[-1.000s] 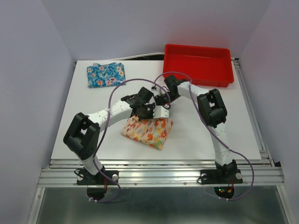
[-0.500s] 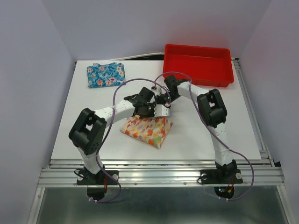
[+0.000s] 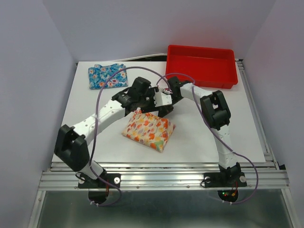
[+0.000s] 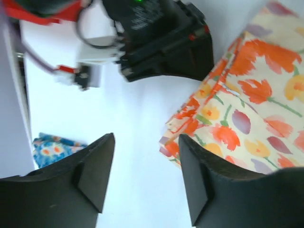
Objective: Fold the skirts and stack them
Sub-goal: Fold the skirt
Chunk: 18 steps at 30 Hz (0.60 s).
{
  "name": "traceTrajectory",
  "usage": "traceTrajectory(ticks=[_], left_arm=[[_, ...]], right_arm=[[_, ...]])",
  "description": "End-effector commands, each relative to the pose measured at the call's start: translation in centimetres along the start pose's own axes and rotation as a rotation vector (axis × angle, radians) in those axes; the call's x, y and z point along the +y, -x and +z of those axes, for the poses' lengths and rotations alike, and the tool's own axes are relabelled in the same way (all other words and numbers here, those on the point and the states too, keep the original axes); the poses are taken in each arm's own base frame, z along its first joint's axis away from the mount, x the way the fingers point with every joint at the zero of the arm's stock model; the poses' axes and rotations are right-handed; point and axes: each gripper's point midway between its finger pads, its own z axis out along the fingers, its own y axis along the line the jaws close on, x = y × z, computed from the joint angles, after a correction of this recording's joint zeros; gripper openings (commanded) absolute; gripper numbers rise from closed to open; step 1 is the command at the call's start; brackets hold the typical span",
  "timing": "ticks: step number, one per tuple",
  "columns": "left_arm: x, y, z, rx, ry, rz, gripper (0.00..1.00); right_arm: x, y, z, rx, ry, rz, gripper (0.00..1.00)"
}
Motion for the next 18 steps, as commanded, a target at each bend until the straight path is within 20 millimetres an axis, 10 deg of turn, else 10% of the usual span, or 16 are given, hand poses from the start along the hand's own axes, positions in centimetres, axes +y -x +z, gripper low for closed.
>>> traceTrajectory(ticks=[1, 6, 18], left_arm=[[0.7, 1.9, -5.2, -0.092, 0.051, -0.176, 0.61], [-4.9, -1.0, -4.5, -0.117, -0.154, -0.487, 0.56], [-8.1, -5.0, 0.4, -0.012, -0.216, -0.928, 0.62]], right_arm=[[-1.7, -0.8, 1.1, 0.048, -0.066, -0.007, 0.17], [-1.6, -0.5, 1.2, 0.041, -0.052, 0.008, 0.17], [-1.3, -0.4, 1.4, 0.038, -0.037, 0.039, 0.16]])
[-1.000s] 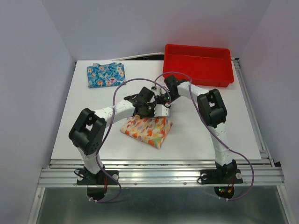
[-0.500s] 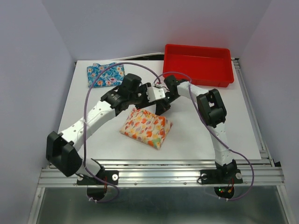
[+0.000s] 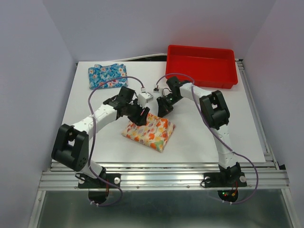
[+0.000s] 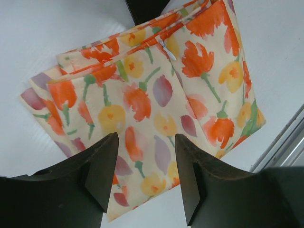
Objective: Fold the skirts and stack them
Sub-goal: Fold the skirt
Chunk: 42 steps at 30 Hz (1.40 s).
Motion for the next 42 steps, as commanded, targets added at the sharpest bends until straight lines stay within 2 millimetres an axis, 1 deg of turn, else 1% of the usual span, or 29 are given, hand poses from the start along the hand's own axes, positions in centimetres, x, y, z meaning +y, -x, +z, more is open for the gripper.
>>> traceTrajectory(ticks=[1, 2, 3, 5, 10, 11, 12, 13, 14, 17, 19, 20, 22, 26, 28, 29, 30, 31, 32, 33, 34, 36, 37, 38, 40, 41, 42], left_arm=[[-1.1, 0.1, 1.3, -0.010, -0.027, -0.113, 0.59], [-0.9, -0.7, 2.3, 0.022, -0.029, -0.131, 0.55], [-0.7, -1.0, 2.7, 0.035, -0.023, -0.146, 0.53], [-0.3, -1.1, 3.9, 0.042, -0.024, -0.174, 0.50], [0.7, 0.1, 6.0, 0.024, -0.021, -0.207, 0.47], [0.8, -0.1, 6.8, 0.031, -0.031, -0.220, 0.46], [0.9, 0.3, 7.1, 0.023, -0.031, -0.225, 0.45], [1.1, 0.0, 7.8, 0.034, -0.034, -0.236, 0.44], [1.3, 0.4, 8.1, 0.025, -0.033, -0.249, 0.43], [1.8, 1.2, 8.8, 0.002, -0.021, -0.261, 0.41], [1.8, 1.7, 8.8, -0.023, -0.021, -0.259, 0.41], [1.6, 2.3, 8.7, -0.045, -0.030, -0.276, 0.41], [1.7, 2.2, 8.9, -0.039, -0.027, -0.281, 0.41], [2.4, 0.5, 9.4, 0.009, -0.001, -0.317, 0.41], [2.8, -0.3, 9.5, 0.024, 0.010, -0.346, 0.41], [2.9, -1.0, 9.6, 0.040, 0.011, -0.371, 0.41], [3.3, -1.3, 9.5, 0.043, 0.019, -0.392, 0.40], [3.4, -1.6, 9.5, 0.047, 0.017, -0.409, 0.40], [3.6, -2.1, 9.6, 0.056, 0.015, -0.442, 0.41], [3.9, -2.2, 9.6, 0.059, 0.018, -0.458, 0.40], [3.8, -2.7, 10.0, 0.071, 0.006, -0.477, 0.41], [4.1, -2.8, 10.2, 0.072, 0.008, -0.489, 0.40], [4.2, -2.8, 10.2, 0.071, 0.007, -0.501, 0.41], [4.2, -2.9, 10.4, 0.071, 0.002, -0.506, 0.41], [4.3, -2.5, 10.6, 0.062, -0.004, -0.520, 0.40], [4.3, -2.6, 10.8, 0.064, -0.008, -0.531, 0.40], [4.5, -2.4, 10.9, 0.058, -0.011, -0.546, 0.41]], right_arm=[[-1.2, -0.5, 1.1, 0.032, -0.040, 0.004, 0.17], [-1.1, -0.5, 1.1, 0.032, -0.037, 0.002, 0.17], [-1.1, -0.5, 1.1, 0.031, -0.036, 0.002, 0.17], [-1.2, -0.6, 1.2, 0.034, -0.032, 0.001, 0.16], [-1.3, -0.8, 1.4, 0.046, -0.024, 0.005, 0.16], [-1.3, -0.9, 1.4, 0.048, -0.023, 0.004, 0.16], [-1.3, -0.9, 1.4, 0.049, -0.022, 0.005, 0.17], [-1.2, -0.9, 1.5, 0.048, -0.017, 0.005, 0.17], [-1.1, -0.9, 1.4, 0.049, -0.014, 0.006, 0.17], [-1.0, -1.0, 1.5, 0.050, -0.006, 0.007, 0.17], [-1.0, -1.0, 1.5, 0.050, -0.004, 0.005, 0.17], [-1.0, -1.1, 1.5, 0.051, -0.002, 0.002, 0.17], [-1.0, -1.2, 1.4, 0.054, -0.002, 0.002, 0.16], [-1.3, -0.8, 1.2, 0.051, -0.033, -0.004, 0.17], [-1.5, 0.7, 0.6, 0.024, -0.073, -0.026, 0.18], [-2.5, 1.5, -0.3, 0.003, -0.123, -0.008, 0.20], [-3.1, 2.5, -1.0, -0.023, -0.154, -0.006, 0.26], [-3.2, 5.2, -2.7, -0.087, -0.187, -0.034, 0.28], [-4.6, 6.6, -4.7, -0.140, -0.237, -0.001, 0.34], [-4.9, 8.2, -6.3, -0.190, -0.262, -0.004, 0.38], [-5.2, 10.4, -9.6, -0.270, -0.317, -0.031, 0.44], [-4.6, 11.7, -12.4, -0.335, -0.365, -0.070, 0.51], [-3.7, 12.4, -13.2, -0.365, -0.369, -0.094, 0.54], [-2.5, 12.1, -15.1, -0.395, -0.345, -0.084, 0.54], [0.2, 11.4, -15.2, -0.402, -0.253, -0.075, 0.53], [2.9, 9.8, -14.8, -0.388, -0.137, -0.010, 0.52], [4.3, 9.5, -14.6, -0.403, -0.064, 0.030, 0.50]])
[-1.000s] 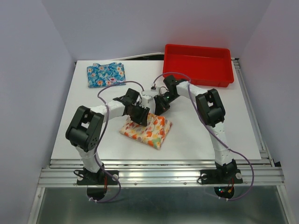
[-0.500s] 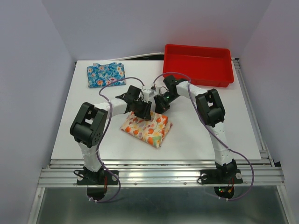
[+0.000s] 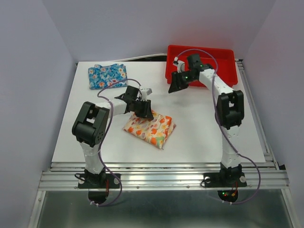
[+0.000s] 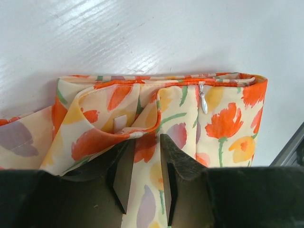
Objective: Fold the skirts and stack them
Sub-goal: Fold the skirt
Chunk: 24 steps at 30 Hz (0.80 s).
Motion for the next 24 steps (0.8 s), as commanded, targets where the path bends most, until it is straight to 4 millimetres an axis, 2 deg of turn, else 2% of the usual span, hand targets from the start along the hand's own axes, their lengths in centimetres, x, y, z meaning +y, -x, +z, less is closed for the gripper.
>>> traceTrajectory(ticks=[1, 2, 3, 4, 6, 7, 9, 12, 14, 15, 16, 17, 18, 19, 20, 21, 23, 24], left_arm=[[3.3, -2.3, 1.6, 0.066, 0.086, -0.086, 0.41], [3.4, -2.3, 1.7, 0.068, 0.085, -0.098, 0.40], [3.6, -2.2, 1.7, 0.067, 0.079, -0.109, 0.40], [3.8, -2.2, 1.9, 0.068, 0.075, -0.121, 0.41], [3.9, -2.1, 1.9, 0.066, 0.072, -0.125, 0.41], [4.0, -2.1, 1.9, 0.068, 0.072, -0.128, 0.40], [4.1, -2.1, 1.9, 0.067, 0.071, -0.130, 0.40], [4.3, -1.9, 1.7, 0.066, 0.072, -0.142, 0.41], [4.5, -2.0, 1.6, 0.067, 0.073, -0.148, 0.41], [4.5, -1.9, 1.6, 0.065, 0.071, -0.151, 0.41], [4.8, -1.8, 1.4, 0.059, 0.077, -0.156, 0.41], [4.8, -1.7, 1.3, 0.057, 0.071, -0.159, 0.41], [4.8, -1.6, 1.2, 0.051, 0.064, -0.164, 0.41], [4.8, -1.6, 1.1, 0.051, 0.061, -0.162, 0.41], [4.7, -1.3, 0.9, 0.044, 0.059, -0.155, 0.41], [4.6, -1.1, 0.7, 0.039, 0.059, -0.146, 0.41], [4.3, -0.2, 0.1, 0.012, 0.062, -0.110, 0.42], [4.4, 0.1, -0.1, 0.001, 0.071, -0.095, 0.43]], right_arm=[[9.5, 0.4, -4.2, -0.054, 0.310, 0.182, 0.49], [10.2, -0.6, -4.4, -0.063, 0.359, 0.163, 0.49], [11.4, -1.3, -4.7, -0.049, 0.409, 0.303, 0.48], [12.2, -2.9, -4.9, -0.088, 0.477, 0.295, 0.48], [14.2, -3.9, -4.9, -0.096, 0.531, 0.444, 0.48], [15.3, -5.3, -4.7, -0.138, 0.568, 0.408, 0.48], [16.6, -5.7, -4.3, -0.138, 0.592, 0.537, 0.48], [18.1, -6.6, -3.1, -0.192, 0.624, 0.594, 0.51], [17.6, -8.7, -1.3, -0.153, 0.589, 0.631, 0.51], [16.1, -9.7, 0.3, -0.148, 0.536, 0.613, 0.50], [14.7, -11.9, 1.8, -0.064, 0.459, 0.705, 0.49], [13.9, -12.7, 2.6, -0.049, 0.427, 0.719, 0.48], [12.6, -15.2, 3.8, 0.006, 0.371, 0.746, 0.47], [11.5, -16.1, 4.2, 0.019, 0.326, 0.767, 0.47], [10.7, -17.1, 4.8, 0.025, 0.298, 0.711, 0.46], [9.3, -18.4, 5.2, 0.080, 0.235, 0.750, 0.44], [7.5, -18.7, 5.5, 0.109, 0.163, 0.714, 0.40], [5.5, -18.8, 5.6, 0.106, 0.081, 0.664, 0.40]])
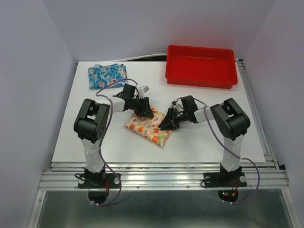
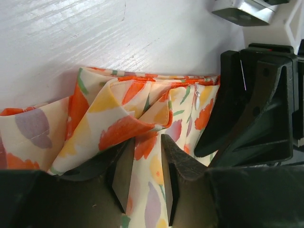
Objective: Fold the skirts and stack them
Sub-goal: Fold the skirt, then neatly place the folded skirt to the corner
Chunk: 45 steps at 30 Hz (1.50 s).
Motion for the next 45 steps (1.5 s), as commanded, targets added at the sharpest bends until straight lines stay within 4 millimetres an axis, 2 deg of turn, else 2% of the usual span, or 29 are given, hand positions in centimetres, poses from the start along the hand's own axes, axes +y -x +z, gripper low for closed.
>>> traceTrajectory(ticks=[1, 4, 5, 7, 8, 10, 11, 13, 14, 15, 16, 17, 18, 20, 22, 23, 24, 25, 26, 28, 29, 31, 32, 33, 35, 36, 38, 40, 45], left_arm=[[3.6, -0.6, -0.9, 0.005, 0.162, 0.030, 0.43], [2.9, 0.7, -1.8, -0.030, 0.141, 0.063, 0.44], [1.9, 1.5, -2.4, -0.051, 0.114, 0.088, 0.45], [1.0, 2.3, -3.4, -0.084, 0.098, 0.119, 0.47], [-0.3, 3.4, -4.8, -0.132, 0.086, 0.169, 0.53], [-1.1, 4.5, -6.5, -0.188, 0.102, 0.211, 0.64], [-2.1, 5.5, -8.4, -0.242, 0.109, 0.245, 0.68], [-1.9, 6.7, -11.0, -0.317, 0.137, 0.236, 0.78], [-2.4, 7.4, -13.1, -0.379, 0.154, 0.247, 0.90], [-2.2, 7.8, -14.4, -0.413, 0.170, 0.244, 0.97], [-1.3, 8.2, -16.1, -0.454, 0.201, 0.227, 0.98], [-1.7, 8.7, -18.1, -0.508, 0.222, 0.234, 0.98], [-1.3, 8.9, -19.2, -0.537, 0.242, 0.223, 0.98], [-0.3, 8.6, -20.6, -0.576, 0.291, 0.175, 0.98], [1.0, 7.8, -22.6, -0.626, 0.358, 0.121, 0.98], [0.9, 7.3, -22.4, -0.621, 0.351, 0.117, 0.98], [1.5, 6.9, -22.8, -0.620, 0.352, 0.095, 0.98], [1.4, 6.4, -22.6, -0.610, 0.334, 0.082, 0.98], [1.6, 5.3, -22.1, -0.575, 0.307, 0.046, 0.98], [2.3, 4.2, -22.0, -0.543, 0.277, -0.008, 0.98], [2.0, 3.0, -21.3, -0.510, 0.208, -0.027, 0.98], [3.2, 3.2, -22.2, -0.571, 0.224, -0.129, 0.93], [3.6, 3.3, -22.6, -0.591, 0.234, -0.137, 0.94], [3.8, 3.3, -22.8, -0.605, 0.240, -0.173, 0.94], [4.4, 3.4, -23.3, -0.619, 0.272, -0.205, 0.94], [4.4, 3.4, -23.4, -0.622, 0.276, -0.207, 0.95], [4.4, 3.5, -23.7, -0.639, 0.291, -0.218, 0.96], [4.5, 3.4, -23.8, -0.644, 0.301, -0.211, 0.96], [4.5, 2.8, -23.6, -0.644, 0.298, -0.198, 0.96]], right_arm=[[-5.2, 3.8, -1.5, -0.038, -0.282, -0.061, 0.39], [-6.9, 6.5, -2.7, -0.048, -0.388, -0.113, 0.35], [-7.2, 7.0, -2.8, -0.040, -0.413, -0.160, 0.35], [-6.9, 7.8, -3.4, -0.028, -0.440, -0.170, 0.34], [-6.6, 8.1, -3.6, -0.030, -0.447, -0.204, 0.34], [-5.5, 8.3, -4.0, -0.032, -0.438, -0.232, 0.34], [-4.2, 8.3, -4.3, -0.039, -0.408, -0.254, 0.35], [-2.3, 9.0, -4.9, -0.071, -0.383, -0.305, 0.36], [-0.2, 9.5, -5.4, -0.111, -0.373, -0.365, 0.37], [0.9, 10.1, -6.0, -0.149, -0.375, -0.395, 0.38], [2.4, 10.7, -6.2, -0.189, -0.366, -0.447, 0.41], [3.8, 11.1, -6.5, -0.224, -0.364, -0.487, 0.43], [6.2, 11.8, -7.1, -0.288, -0.384, -0.564, 0.45], [8.6, 12.1, -7.1, -0.342, -0.418, -0.643, 0.49], [11.4, 11.8, -6.1, -0.386, -0.468, -0.715, 0.54], [12.2, 11.6, -5.7, -0.400, -0.486, -0.736, 0.56], [13.5, 10.9, -4.4, -0.412, -0.516, -0.767, 0.64], [13.1, 11.2, -4.8, -0.429, -0.550, -0.752, 0.67], [14.4, 10.2, -3.1, -0.422, -0.540, -0.780, 0.68], [14.9, 9.3, -1.7, -0.436, -0.552, -0.761, 0.73], [15.1, 8.1, 0.2, -0.407, -0.542, -0.771, 0.73], [14.6, 7.8, 1.4, -0.422, -0.594, -0.736, 0.75], [15.7, 7.8, 2.0, -0.438, -0.592, -0.740, 0.75], [14.1, 7.4, 3.4, -0.432, -0.652, -0.715, 0.72], [14.0, 7.9, 3.9, -0.485, -0.709, -0.716, 0.70], [12.9, 7.3, 5.3, -0.472, -0.745, -0.719, 0.70], [11.6, 7.9, 5.2, -0.507, -0.832, -0.714, 0.66], [10.4, 7.4, 6.4, -0.500, -0.869, -0.725, 0.66], [8.8, 7.8, 7.1, -0.521, -0.950, -0.758, 0.67]])
